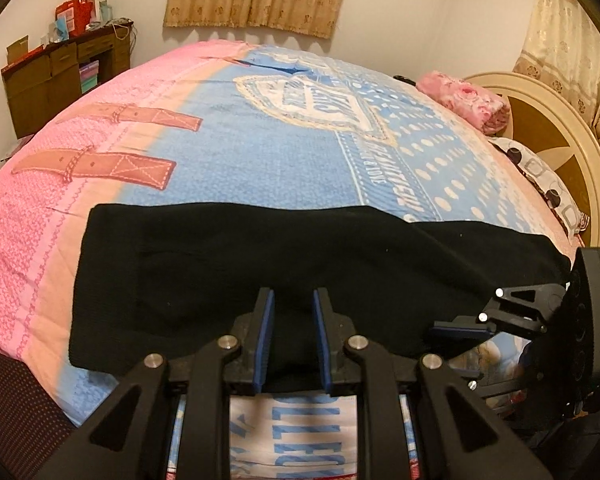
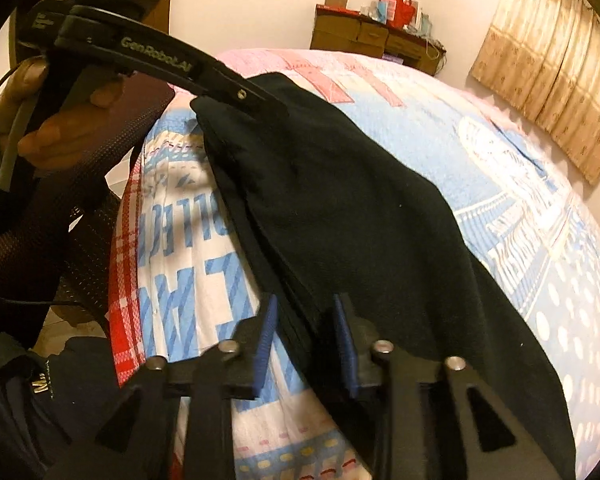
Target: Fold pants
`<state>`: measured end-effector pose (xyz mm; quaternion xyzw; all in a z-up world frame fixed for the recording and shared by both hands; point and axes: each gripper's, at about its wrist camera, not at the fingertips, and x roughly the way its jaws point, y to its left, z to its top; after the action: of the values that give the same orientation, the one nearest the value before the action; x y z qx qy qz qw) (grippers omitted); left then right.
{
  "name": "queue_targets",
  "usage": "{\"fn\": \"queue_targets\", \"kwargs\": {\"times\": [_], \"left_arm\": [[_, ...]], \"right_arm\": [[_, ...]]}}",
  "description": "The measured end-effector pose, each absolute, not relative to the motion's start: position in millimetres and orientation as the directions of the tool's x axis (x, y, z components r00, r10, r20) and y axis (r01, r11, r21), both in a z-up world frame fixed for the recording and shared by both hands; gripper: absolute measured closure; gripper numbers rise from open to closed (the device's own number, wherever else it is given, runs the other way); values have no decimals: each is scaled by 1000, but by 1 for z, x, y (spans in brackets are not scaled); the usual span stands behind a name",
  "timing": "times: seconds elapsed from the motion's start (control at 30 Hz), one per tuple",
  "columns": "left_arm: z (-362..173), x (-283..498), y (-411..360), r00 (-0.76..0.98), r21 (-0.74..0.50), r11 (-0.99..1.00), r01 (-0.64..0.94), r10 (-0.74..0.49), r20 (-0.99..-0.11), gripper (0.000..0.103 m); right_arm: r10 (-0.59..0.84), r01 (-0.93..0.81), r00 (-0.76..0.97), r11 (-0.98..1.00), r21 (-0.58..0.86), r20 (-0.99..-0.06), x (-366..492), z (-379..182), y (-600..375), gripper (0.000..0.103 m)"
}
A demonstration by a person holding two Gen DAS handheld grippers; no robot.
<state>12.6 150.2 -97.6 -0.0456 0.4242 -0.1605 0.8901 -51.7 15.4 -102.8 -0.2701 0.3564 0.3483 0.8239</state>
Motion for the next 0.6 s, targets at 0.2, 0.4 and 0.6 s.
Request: {"fn": "queue_targets", "kwargs": {"times": [0.2, 0.4, 0.6], "left_arm": [[-99, 14, 152, 585, -225, 943, 245, -329, -742, 82], [-100, 15, 153, 583, -229, 944, 240, -328, -743, 82], [-100, 14, 151, 577, -234, 941, 243, -335, -745, 82]], "right_arm": [[372, -759, 528, 610, -229, -763, -50, -103, 21, 71], [355, -751, 529, 619, -230, -771, -42, -112, 19, 93], [406, -768, 530, 602, -218, -745, -60, -95, 17, 98]]}}
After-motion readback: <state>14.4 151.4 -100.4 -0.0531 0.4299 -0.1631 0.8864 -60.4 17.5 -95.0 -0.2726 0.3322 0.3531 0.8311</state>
